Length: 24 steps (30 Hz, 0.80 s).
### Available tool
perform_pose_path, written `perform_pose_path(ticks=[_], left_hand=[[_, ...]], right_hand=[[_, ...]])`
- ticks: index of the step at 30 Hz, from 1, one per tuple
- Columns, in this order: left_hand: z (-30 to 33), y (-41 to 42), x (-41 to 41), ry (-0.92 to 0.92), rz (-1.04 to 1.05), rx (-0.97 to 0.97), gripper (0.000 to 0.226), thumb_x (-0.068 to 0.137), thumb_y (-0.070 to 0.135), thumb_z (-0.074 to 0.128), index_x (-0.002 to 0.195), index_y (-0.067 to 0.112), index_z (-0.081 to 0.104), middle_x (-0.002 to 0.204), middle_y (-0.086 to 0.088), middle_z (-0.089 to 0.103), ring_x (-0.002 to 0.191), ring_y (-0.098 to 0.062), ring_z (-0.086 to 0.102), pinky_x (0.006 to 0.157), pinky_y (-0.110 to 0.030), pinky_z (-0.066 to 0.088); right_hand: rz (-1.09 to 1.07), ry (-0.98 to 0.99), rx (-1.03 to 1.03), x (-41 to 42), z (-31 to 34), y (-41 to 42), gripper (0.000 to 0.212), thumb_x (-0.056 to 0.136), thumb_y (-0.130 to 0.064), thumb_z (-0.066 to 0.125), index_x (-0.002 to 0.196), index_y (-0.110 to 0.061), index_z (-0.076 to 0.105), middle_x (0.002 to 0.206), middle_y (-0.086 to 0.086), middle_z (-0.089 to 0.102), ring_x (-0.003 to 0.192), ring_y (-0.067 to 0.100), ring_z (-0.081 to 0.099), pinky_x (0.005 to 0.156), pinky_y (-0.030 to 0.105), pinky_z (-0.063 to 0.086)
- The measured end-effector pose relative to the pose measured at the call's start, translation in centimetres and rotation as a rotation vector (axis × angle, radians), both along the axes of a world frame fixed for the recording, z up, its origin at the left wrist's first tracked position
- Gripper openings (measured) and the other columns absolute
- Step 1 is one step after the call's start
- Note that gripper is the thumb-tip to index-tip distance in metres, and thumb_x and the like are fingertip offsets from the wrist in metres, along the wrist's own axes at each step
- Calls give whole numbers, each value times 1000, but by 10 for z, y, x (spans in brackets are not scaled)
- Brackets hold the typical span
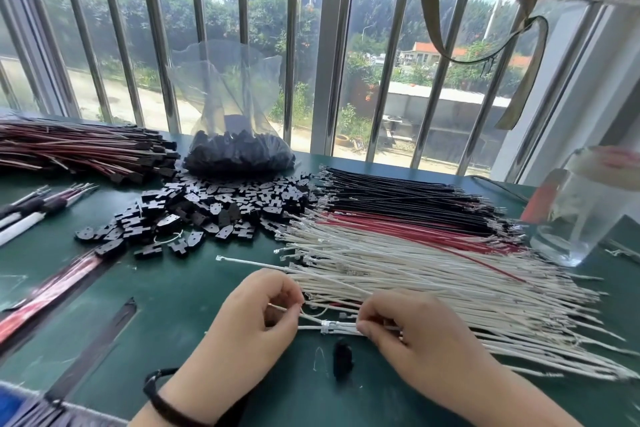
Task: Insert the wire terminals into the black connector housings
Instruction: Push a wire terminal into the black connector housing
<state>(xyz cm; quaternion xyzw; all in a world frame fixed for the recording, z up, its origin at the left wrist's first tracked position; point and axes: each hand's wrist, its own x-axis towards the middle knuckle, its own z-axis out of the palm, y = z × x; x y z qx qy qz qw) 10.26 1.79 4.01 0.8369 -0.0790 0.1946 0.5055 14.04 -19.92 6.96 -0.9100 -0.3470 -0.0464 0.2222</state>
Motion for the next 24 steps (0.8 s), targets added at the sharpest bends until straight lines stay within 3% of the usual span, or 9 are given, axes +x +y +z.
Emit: perform_pose_path(ticks=[3, 8, 11, 14, 17, 20, 22, 24], left_hand=[[0, -3, -3, -80, 16, 206, 33, 82, 1, 58, 80, 34, 62, 92, 18, 58, 83, -4, 56, 63, -7, 42], [19, -4, -21, -224, -31, 261, 19, 76, 13, 57, 80, 31, 64, 83, 19, 62, 82, -2, 59, 76, -24, 45], [16, 0, -46, -233, -153, 597, 24, 74, 38, 55, 97, 43, 57, 86, 25, 58, 82, 8, 49, 77, -20, 37], [3, 6, -60, -118, -135, 848, 41, 71, 43, 43, 109, 51, 56, 80, 23, 58, 77, 6, 37, 72, -15, 31], [-1, 4, -58, -70, -168, 810, 37, 72, 55, 44, 97, 45, 70, 69, 16, 60, 61, 3, 49, 59, -13, 45], [-4, -1, -48, -69, -231, 746, 35, 70, 44, 51, 92, 33, 76, 65, 9, 60, 47, -3, 55, 47, -11, 47], [0, -7, -42, 10, -263, 728, 34, 74, 41, 53, 101, 34, 72, 75, 9, 61, 59, -6, 61, 57, -12, 50], [0, -13, -30, -8, -193, 683, 28, 85, 43, 51, 112, 39, 60, 98, 11, 53, 90, -7, 58, 82, -15, 45]], right_hand=[[-17, -2, -67, 1, -2, 0, 10, 90, -41, 51, 88, -34, 57, 80, -23, 57, 79, -3, 53, 70, 19, 46], [-60, -33, -119, 4, -2, -2, 12, 92, -42, 48, 87, -33, 54, 74, -23, 52, 71, -4, 48, 61, 14, 39], [-89, -46, -105, 5, -1, -4, 12, 91, -42, 48, 87, -32, 55, 70, -23, 52, 66, -6, 47, 55, 11, 35], [-95, -54, -98, 7, 0, -5, 12, 91, -41, 49, 86, -32, 56, 70, -22, 54, 68, 0, 51, 58, 15, 40], [-78, -54, -99, 5, 0, -5, 12, 91, -40, 50, 85, -32, 56, 72, -22, 55, 69, 0, 52, 62, 21, 47], [-68, -53, -85, 5, -1, -5, 12, 91, -40, 50, 84, -32, 55, 69, -23, 52, 68, -1, 51, 61, 20, 45], [-72, -50, -74, 6, -1, -5, 12, 91, -39, 50, 84, -32, 56, 67, -23, 51, 67, -1, 50, 61, 20, 45], [-72, -45, -72, 6, -1, -6, 12, 91, -39, 50, 85, -31, 56, 69, -22, 52, 67, 1, 51, 62, 22, 46]])
